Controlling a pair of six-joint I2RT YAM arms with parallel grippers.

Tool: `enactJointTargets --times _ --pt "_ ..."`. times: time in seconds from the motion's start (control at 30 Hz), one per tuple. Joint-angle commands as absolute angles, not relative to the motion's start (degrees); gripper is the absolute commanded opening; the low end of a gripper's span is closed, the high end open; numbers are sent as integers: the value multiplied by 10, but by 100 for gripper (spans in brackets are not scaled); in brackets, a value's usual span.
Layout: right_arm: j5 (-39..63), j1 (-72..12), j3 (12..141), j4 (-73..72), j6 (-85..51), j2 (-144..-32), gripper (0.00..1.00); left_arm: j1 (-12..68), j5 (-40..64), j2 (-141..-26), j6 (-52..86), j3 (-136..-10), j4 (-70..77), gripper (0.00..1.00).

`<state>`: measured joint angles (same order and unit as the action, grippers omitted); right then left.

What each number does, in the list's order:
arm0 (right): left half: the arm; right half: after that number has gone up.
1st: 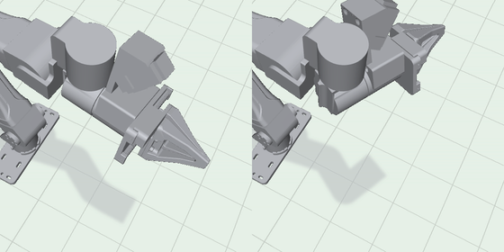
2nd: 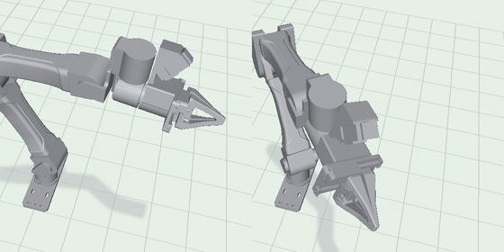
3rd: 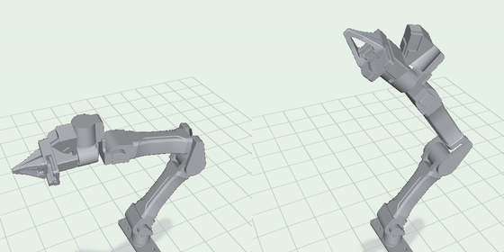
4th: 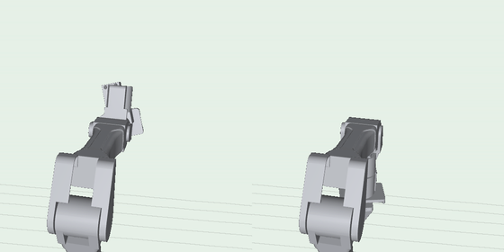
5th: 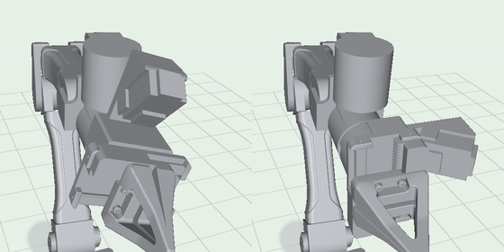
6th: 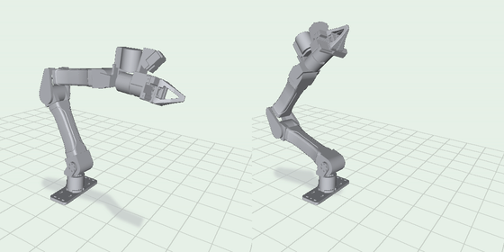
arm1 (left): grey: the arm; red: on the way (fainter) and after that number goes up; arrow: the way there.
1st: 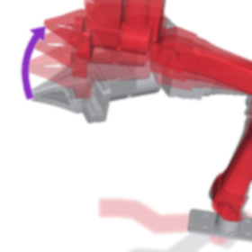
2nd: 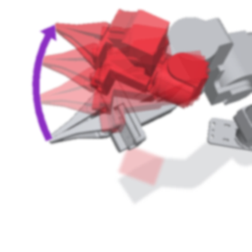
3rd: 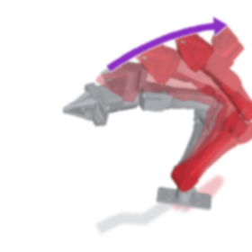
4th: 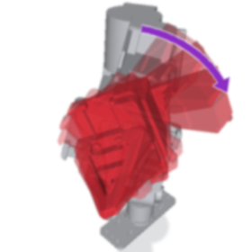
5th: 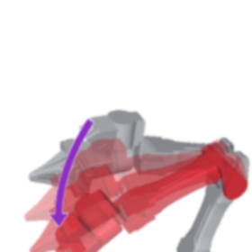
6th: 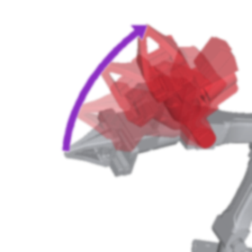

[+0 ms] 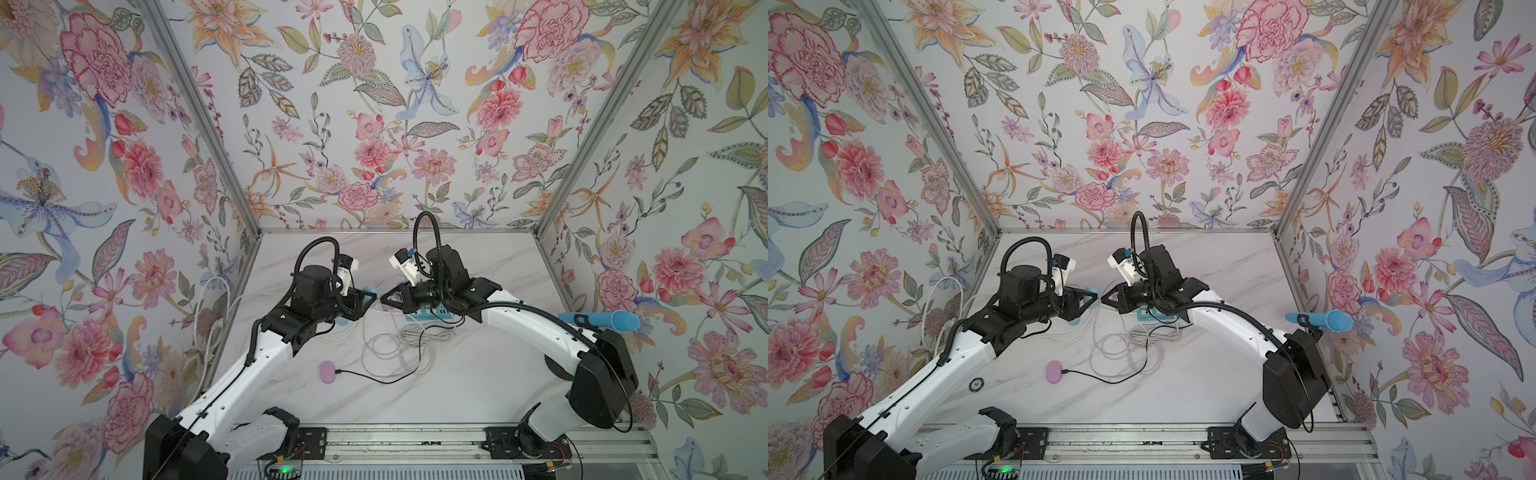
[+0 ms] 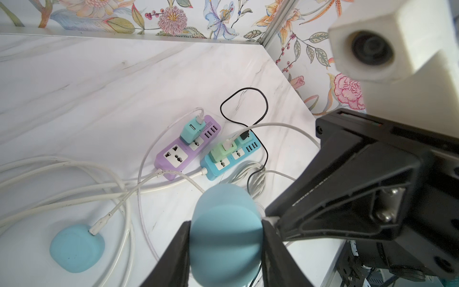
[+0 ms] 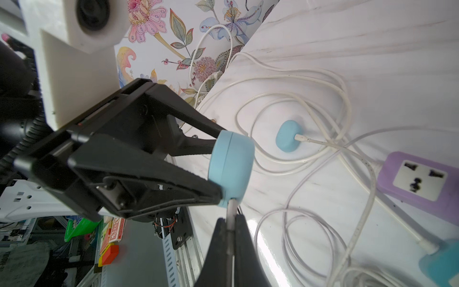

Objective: Charge the bluetooth headset
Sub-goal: Place the bluetooth headset at the center of the board.

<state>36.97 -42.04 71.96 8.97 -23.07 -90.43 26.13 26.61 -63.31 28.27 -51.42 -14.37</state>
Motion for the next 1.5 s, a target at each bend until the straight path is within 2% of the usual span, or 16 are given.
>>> enactJointTargets --times 0.0,0.17,0.23,0.37,0.5,0.7,0.97,1.07,1.47 --pt "374 -430 735 4 -279 -938 0 276 324 -613 307 -501 -97 10" --pt "371 -426 736 -1 -285 -944 0 276 314 -609 311 -494 -92 10" --pt "372 -415 722 -1 -284 -932 8 275 304 -610 306 -493 -102 10" --pt "380 -389 683 0 -287 -888 34 243 276 -615 295 -482 -148 9" --pt "376 -358 649 16 -283 -829 46 199 244 -610 296 -454 -183 10" --pt "345 -336 630 54 -254 -771 49 150 161 -589 313 -413 -276 14" --pt "357 -332 618 64 -247 -779 48 118 113 -526 353 -333 -366 20" --pt "364 -335 620 62 -247 -790 48 112 98 -515 371 -318 -377 28" --pt "373 -346 602 60 -234 -785 48 93 63 -569 393 -316 -391 24"
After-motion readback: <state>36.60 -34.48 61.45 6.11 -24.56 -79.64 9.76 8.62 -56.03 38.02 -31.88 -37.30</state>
